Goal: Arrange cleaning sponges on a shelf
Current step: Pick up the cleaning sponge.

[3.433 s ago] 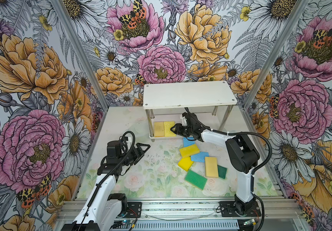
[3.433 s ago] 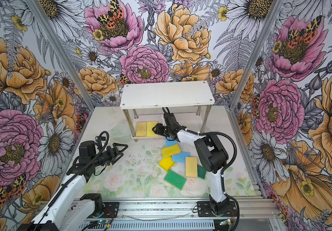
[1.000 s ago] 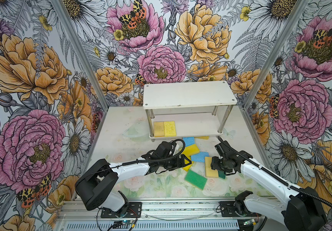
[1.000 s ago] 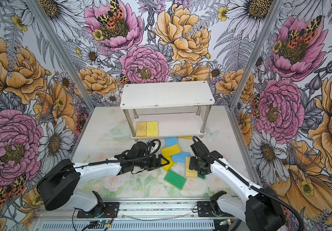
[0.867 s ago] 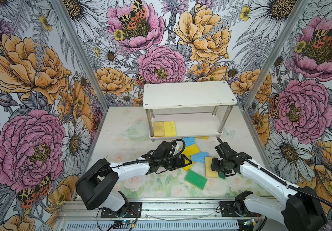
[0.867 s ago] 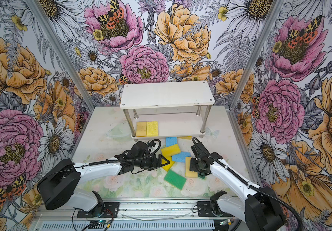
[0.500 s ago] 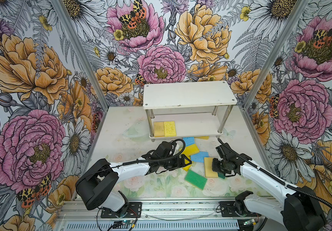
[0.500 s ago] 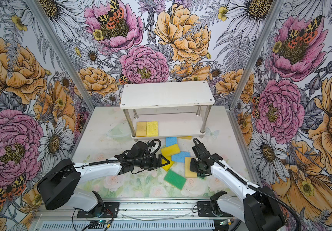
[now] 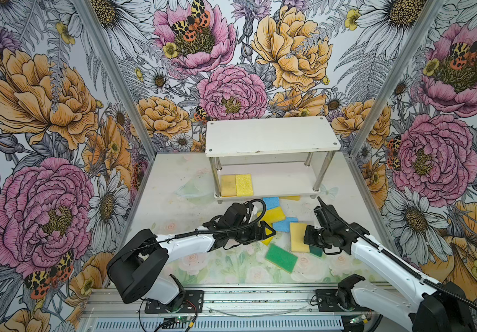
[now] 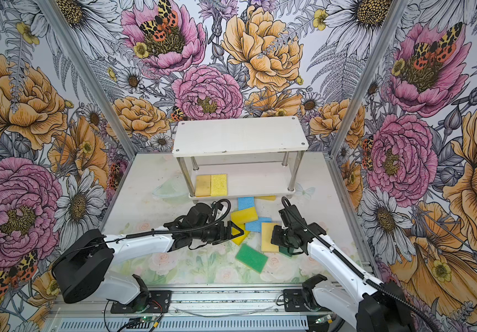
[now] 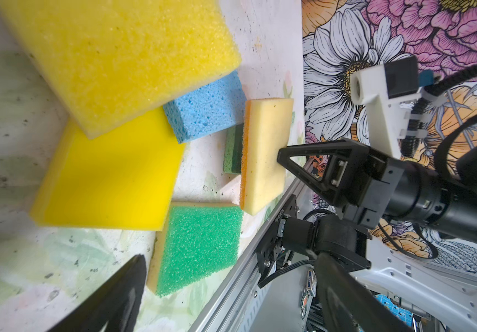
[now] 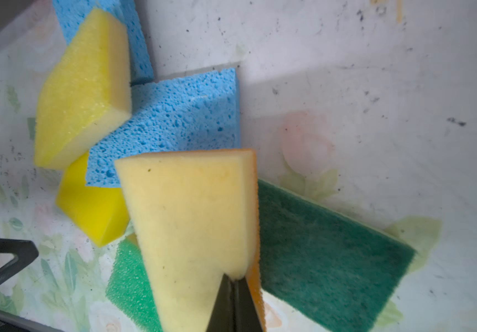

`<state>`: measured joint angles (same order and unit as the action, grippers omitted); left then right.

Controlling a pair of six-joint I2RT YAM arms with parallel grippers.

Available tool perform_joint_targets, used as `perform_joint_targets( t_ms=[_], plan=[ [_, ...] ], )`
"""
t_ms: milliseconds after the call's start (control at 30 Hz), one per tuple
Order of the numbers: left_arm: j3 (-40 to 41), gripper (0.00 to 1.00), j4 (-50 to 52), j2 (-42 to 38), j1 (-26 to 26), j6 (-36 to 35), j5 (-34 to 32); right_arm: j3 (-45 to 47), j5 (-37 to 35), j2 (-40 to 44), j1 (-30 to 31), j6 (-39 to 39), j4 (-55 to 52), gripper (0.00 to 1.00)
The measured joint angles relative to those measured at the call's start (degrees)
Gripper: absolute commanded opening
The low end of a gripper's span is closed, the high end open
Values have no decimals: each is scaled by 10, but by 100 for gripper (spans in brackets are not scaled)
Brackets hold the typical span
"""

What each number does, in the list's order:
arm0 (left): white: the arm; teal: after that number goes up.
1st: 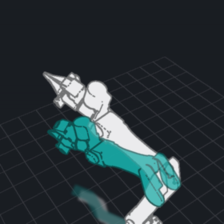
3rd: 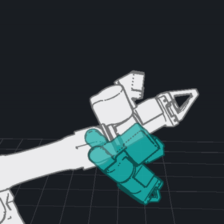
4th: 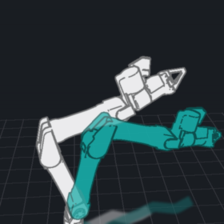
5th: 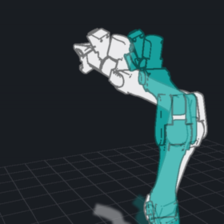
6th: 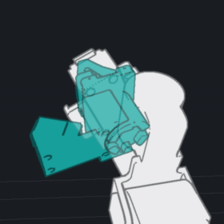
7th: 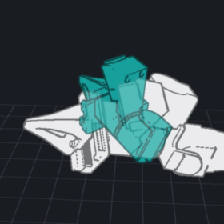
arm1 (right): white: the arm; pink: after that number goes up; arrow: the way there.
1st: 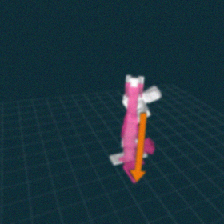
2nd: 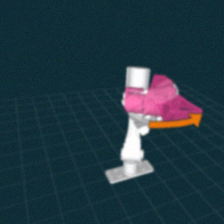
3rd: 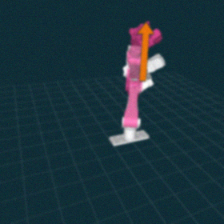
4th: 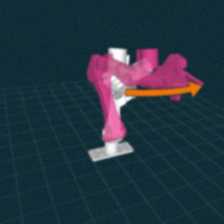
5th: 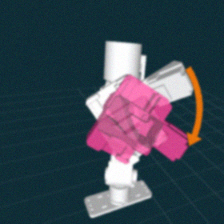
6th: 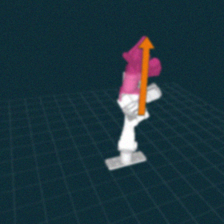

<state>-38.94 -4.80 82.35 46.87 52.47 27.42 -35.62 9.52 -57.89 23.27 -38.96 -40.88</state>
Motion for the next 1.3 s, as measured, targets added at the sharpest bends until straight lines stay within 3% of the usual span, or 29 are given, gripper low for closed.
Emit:
perform_joint_targets(
  t_ms=[367, 633, 800, 1067, 1200, 1233, 1300],
  plan=[
    [39, 93, -90, -56, -24, 37, 1, -104, 66, -15, 7, -11, 14, 0],
    [43, 88, -133, -70, -24, 47, 3, -160, 92, -78, 76, -21, 50, 0],
    [54, 73, -144, -75, -26, 48, 3, -179, 111, -101, 109, -22, 70, 0],
    [59, 32, -148, -77, -33, 51, 5, -184, 124, -105, 127, -21, 78, 0],
    [59, 21, -156, -77, -35, 57, 11, -184, 124, -105, 127, -21, 78, 0],
    [59, 18, -159, -77, -36, 59, 13, -184, 124, -105, 127, -21, 79, 3],
    [63, 15, -167, -77, -40, 63, 18, -184, 125, -105, 127, -23, 82, 19]
  ],
)
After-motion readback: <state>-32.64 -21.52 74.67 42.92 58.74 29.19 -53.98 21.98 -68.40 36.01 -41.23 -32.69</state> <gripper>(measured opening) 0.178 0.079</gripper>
